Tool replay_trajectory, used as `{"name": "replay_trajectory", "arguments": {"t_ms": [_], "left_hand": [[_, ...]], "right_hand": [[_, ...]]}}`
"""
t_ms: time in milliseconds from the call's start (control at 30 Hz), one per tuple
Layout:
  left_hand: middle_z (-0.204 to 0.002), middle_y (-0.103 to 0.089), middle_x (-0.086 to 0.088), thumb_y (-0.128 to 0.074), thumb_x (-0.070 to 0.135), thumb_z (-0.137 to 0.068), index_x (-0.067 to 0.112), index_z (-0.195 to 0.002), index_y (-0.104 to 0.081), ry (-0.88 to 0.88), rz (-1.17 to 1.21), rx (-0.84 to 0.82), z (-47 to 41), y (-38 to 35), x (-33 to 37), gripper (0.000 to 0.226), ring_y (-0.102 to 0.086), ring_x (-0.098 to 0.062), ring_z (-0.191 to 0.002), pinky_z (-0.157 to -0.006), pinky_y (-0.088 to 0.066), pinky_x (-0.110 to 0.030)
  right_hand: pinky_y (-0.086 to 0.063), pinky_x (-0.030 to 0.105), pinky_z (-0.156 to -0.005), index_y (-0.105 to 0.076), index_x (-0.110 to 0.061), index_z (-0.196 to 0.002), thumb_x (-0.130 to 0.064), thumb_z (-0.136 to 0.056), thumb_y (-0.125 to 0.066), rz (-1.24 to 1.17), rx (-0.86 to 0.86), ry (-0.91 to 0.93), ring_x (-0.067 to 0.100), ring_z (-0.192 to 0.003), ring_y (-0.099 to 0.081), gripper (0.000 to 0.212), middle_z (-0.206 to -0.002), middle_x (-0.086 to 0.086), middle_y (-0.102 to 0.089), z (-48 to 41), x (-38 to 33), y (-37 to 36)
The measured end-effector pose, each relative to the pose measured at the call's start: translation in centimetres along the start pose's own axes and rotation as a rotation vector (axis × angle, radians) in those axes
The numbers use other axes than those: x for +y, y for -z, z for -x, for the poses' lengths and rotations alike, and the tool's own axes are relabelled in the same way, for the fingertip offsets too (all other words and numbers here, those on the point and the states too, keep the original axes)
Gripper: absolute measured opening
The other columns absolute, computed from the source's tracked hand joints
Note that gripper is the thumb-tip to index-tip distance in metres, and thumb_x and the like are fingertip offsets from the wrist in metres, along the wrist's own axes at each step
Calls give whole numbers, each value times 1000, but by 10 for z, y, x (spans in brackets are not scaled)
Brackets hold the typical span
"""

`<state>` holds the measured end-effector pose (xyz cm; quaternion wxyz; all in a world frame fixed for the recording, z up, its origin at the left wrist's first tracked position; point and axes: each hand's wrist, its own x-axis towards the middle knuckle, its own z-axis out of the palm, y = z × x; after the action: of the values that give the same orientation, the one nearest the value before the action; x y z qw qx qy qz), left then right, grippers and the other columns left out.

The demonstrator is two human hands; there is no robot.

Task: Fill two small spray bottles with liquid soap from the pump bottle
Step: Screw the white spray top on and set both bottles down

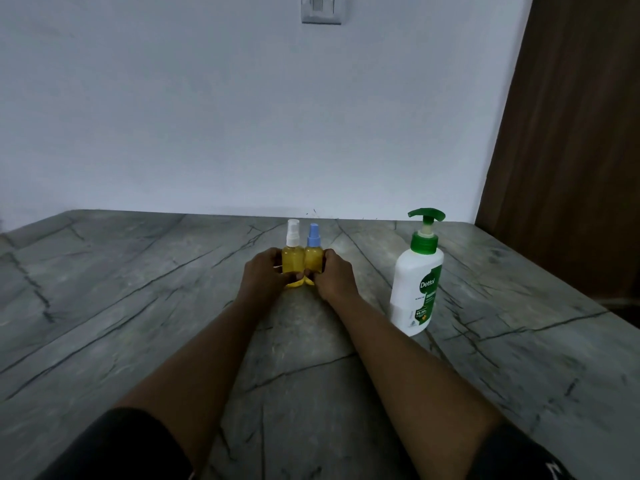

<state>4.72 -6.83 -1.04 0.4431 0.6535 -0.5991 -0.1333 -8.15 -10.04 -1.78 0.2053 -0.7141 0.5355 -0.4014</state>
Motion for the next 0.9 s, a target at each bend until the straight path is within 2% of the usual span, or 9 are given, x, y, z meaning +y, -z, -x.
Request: {"name": "replay_trajectory", "arguments": {"t_ms": [100, 200, 333, 400, 467, 567, 667, 800, 900], "left_hand": [[-114, -64, -13, -81, 35, -65, 6, -119, -57, 12, -170, -69, 3, 7, 7, 66, -59, -23, -102, -82, -44, -29], [-131, -53, -16, -79, 42, -66, 3, -135, -38, 87, -204, -38, 19, 13, 19, 89, -50, -27, -119, -94, -40, -36], [-131, -52, -14, -70, 45, -76, 8, -133, -41, 61, -315, -64, 56, 18, 28, 73, -51, -24, -113, -88, -42, -34], [-131, -52, -12, -62, 49, -81, 13, -129, -45, 37, -405, -175, 80, 13, 27, 62, -50, -23, -111, -86, -41, -32], [-144, -37, -10, -52, 57, -83, 16, -139, -34, 50, -493, -264, 98, 4, 26, 72, -36, -26, -129, -103, -32, -37], [-149, -28, -9, -39, 65, -85, 20, -141, -29, 28, -586, -298, 109, 0, 29, 73, -26, -28, -135, -109, -23, -43], [-147, -32, -8, -34, 67, -85, 22, -138, -34, 6, -625, -272, 114, 2, 33, 69, -28, -28, -134, -106, -24, -43], [-146, -34, -7, -35, 66, -85, 23, -136, -37, -1, -638, -250, 118, 4, 36, 66, -30, -28, -133, -105, -26, -42], [-146, -34, -6, -35, 66, -86, 24, -136, -37, -6, -640, -239, 119, 4, 37, 66, -30, -27, -133, -105, -26, -42]], "right_hand": [[-43, 29, -81, -52, -6, -116, -19, -87, -66, 17, -44, -66, 26, -105, -57, 35, -115, 12, -61, 2, -8, 4], [-41, 28, -81, -44, -6, -127, -20, -88, -66, -2, -92, -148, 27, -112, -54, 47, -125, 13, -56, 13, -25, 14], [-41, 23, -83, -47, -11, -131, -17, -90, -60, -54, -146, -38, 21, -112, -56, 43, -123, 6, -59, 82, -46, 58], [-49, 27, -88, -64, -18, -115, -16, -87, -65, -145, -207, 71, 15, -99, -64, 28, -107, 1, -69, 128, -46, 94], [-53, 25, -83, -70, -23, -93, -10, -83, -69, -298, -216, 74, 9, -84, -68, 16, -86, -1, -72, 163, -39, 138], [-54, 24, -77, -68, -22, -86, -3, -81, -69, -391, 49, 9, 11, -79, -66, 19, -80, 0, -70, 171, -9, 189], [-51, 31, -82, -62, -20, -97, -7, -78, -74, -331, 210, -76, 18, -89, -59, 26, -92, 6, -62, 146, 34, 209], [-42, 30, -95, -37, -14, -139, -4, -75, -76, -375, -76, -221, 24, -127, -44, 75, -135, 11, -47, 114, 65, 197], [-35, 27, -100, -27, -15, -146, 2, -75, -74, -470, -201, -227, 20, -137, -32, 87, -145, 8, -39, 101, 70, 182]]}}
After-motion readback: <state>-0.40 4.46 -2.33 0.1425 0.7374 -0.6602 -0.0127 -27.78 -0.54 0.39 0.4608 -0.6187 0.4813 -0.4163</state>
